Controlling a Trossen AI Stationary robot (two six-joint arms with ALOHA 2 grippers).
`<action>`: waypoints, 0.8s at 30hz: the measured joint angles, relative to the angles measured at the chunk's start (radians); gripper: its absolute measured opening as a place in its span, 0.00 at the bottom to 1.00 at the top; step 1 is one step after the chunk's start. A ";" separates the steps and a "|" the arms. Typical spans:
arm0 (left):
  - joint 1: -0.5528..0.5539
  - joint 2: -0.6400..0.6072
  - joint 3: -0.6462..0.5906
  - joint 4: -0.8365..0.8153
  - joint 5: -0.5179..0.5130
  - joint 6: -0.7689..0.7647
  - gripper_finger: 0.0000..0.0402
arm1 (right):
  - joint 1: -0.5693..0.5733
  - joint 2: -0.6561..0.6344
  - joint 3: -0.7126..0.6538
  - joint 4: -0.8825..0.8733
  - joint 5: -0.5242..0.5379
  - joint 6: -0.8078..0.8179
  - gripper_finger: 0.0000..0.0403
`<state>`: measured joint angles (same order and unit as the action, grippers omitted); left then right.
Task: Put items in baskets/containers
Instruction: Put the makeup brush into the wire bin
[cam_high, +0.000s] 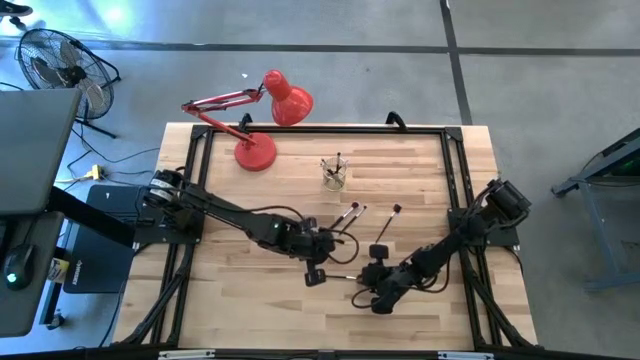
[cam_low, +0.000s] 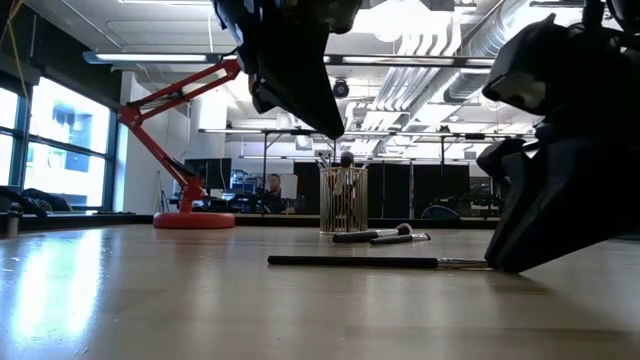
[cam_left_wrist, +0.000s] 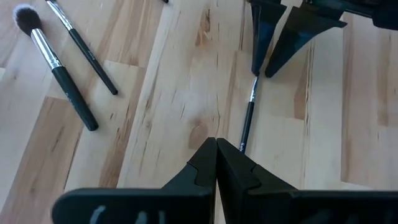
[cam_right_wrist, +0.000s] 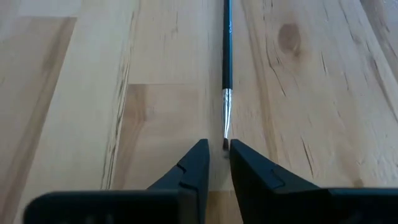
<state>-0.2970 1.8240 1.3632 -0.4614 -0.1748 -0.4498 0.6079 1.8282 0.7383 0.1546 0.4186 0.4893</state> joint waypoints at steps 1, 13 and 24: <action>-0.001 0.000 0.000 0.003 -0.003 -0.001 0.00 | -0.003 0.000 0.000 -0.002 0.002 0.000 0.13; -0.005 -0.002 0.000 0.070 -0.021 -0.003 0.00 | -0.036 -0.010 0.000 -0.009 -0.035 -0.049 0.00; -0.004 -0.002 0.000 0.115 -0.049 -0.002 0.05 | -0.053 -0.048 -0.004 -0.036 -0.056 -0.085 0.00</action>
<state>-0.3008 1.8225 1.3628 -0.3466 -0.2239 -0.4519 0.5546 1.7799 0.7346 0.1181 0.3626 0.4041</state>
